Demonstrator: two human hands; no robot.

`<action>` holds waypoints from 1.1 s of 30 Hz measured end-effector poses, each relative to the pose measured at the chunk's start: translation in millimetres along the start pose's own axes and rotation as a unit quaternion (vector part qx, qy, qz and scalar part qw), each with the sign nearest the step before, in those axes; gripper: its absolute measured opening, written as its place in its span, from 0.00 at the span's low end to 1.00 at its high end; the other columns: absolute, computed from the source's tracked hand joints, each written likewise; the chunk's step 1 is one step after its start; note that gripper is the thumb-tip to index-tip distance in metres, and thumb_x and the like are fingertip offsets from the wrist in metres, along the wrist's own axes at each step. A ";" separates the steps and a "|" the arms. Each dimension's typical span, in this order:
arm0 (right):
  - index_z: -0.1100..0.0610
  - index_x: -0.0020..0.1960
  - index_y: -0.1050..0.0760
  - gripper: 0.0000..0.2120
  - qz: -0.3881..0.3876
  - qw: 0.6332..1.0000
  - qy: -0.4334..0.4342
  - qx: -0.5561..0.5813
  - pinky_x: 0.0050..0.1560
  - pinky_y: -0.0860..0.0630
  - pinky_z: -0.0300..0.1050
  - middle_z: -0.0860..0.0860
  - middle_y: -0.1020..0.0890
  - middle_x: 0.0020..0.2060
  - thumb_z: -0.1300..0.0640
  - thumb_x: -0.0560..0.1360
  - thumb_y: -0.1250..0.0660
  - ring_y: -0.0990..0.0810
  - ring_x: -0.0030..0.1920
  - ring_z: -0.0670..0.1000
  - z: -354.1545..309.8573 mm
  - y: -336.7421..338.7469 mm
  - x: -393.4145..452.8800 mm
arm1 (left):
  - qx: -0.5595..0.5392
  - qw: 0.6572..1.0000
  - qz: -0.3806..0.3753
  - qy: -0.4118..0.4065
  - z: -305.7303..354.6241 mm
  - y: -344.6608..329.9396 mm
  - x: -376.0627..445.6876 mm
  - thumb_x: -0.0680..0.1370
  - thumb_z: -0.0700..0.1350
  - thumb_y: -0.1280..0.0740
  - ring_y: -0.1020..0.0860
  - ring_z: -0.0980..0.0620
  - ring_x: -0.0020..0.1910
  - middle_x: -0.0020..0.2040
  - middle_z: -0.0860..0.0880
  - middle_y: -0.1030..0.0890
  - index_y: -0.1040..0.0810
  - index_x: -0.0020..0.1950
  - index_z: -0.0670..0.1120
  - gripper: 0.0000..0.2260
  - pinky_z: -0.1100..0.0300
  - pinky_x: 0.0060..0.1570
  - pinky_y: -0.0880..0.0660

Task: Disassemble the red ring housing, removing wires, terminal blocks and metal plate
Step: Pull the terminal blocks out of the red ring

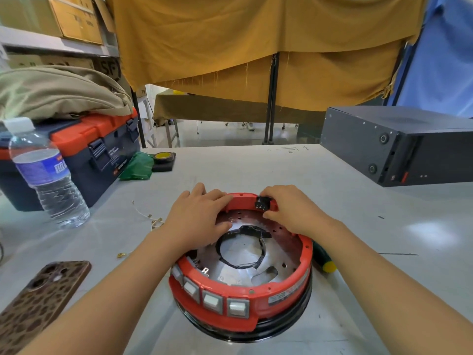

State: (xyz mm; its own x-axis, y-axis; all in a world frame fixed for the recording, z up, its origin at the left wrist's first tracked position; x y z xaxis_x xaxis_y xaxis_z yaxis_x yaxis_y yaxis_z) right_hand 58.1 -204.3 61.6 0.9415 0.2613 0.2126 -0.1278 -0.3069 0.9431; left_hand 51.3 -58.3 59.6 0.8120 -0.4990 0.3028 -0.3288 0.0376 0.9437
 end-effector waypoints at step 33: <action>0.53 0.50 0.29 0.10 -0.034 0.997 0.067 0.033 0.47 0.24 0.55 0.52 0.21 0.46 0.55 0.72 0.30 0.24 0.47 0.55 -14.0 -16.2 25.2 | -0.260 0.964 -0.013 0.050 3.9 -9.4 36.6 0.72 0.46 0.29 0.24 0.49 0.47 0.47 0.49 0.20 0.22 0.53 0.48 0.11 0.55 0.49 0.28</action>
State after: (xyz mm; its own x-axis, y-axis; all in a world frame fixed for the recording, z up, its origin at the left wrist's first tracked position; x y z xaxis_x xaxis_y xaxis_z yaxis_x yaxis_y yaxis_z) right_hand 79.6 -179.9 55.3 0.8971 0.4015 0.1845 -0.0401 -0.3418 0.9389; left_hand 82.2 -80.3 61.3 0.8678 -0.4203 0.2652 -0.0424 0.4690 0.8822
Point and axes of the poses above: each hand's wrist, its own x-axis towards the middle knuckle, its own y-axis out of the back of the hand, z = x × y, the point moved 9 cm from there along x, towards the middle knuckle
